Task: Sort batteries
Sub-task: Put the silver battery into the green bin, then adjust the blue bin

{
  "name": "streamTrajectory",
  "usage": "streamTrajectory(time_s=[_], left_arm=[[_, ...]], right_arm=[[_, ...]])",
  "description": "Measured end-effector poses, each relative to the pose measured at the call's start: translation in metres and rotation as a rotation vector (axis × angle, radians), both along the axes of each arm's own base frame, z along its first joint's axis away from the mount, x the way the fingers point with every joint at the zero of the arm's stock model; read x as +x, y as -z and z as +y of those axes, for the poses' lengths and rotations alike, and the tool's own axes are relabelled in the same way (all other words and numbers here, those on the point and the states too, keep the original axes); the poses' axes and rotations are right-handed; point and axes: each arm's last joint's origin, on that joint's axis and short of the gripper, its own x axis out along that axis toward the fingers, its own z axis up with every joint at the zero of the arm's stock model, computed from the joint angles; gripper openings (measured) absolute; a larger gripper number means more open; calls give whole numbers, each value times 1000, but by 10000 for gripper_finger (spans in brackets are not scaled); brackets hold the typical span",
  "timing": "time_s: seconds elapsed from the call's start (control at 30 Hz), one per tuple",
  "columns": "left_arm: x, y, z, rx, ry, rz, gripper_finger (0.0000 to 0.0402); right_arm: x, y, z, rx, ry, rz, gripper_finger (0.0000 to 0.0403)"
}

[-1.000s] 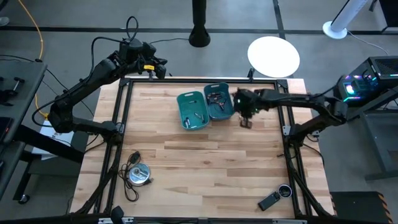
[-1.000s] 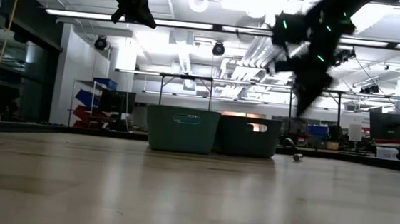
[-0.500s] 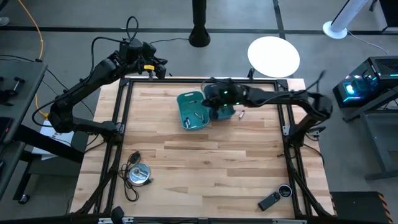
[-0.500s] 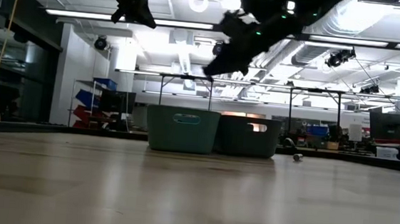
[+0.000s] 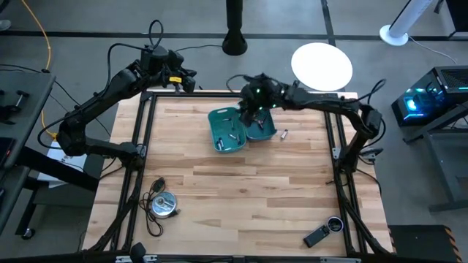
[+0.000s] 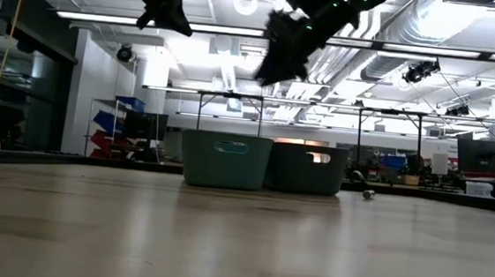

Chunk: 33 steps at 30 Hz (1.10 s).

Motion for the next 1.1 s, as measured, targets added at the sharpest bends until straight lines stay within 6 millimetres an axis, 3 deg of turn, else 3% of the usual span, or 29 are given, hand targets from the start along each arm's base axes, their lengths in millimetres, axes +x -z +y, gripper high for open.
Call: streamTrajectory(time_s=[0.07,0.2,0.33,0.47,0.7,1.1], left_arm=[[-1,1,-1,-12,0,13,0],[-2,4,-2,-28,4,39,0],[-2,4,-2,-28,3,40,0],[-2,4,-2,-31,-2,37,0],[-2,4,-1,-50,-20,20,0],[-2,4,-1,-60,-28,11,0]], right_arm=[[-18,4,-9,53,40,121,176],[-59,32,-25,145,135,319,149],[-96,48,-36,213,284,337,91],[-117,77,-38,277,375,393,16],[-123,115,-36,344,424,376,2],[-99,111,-31,385,383,176,0]])
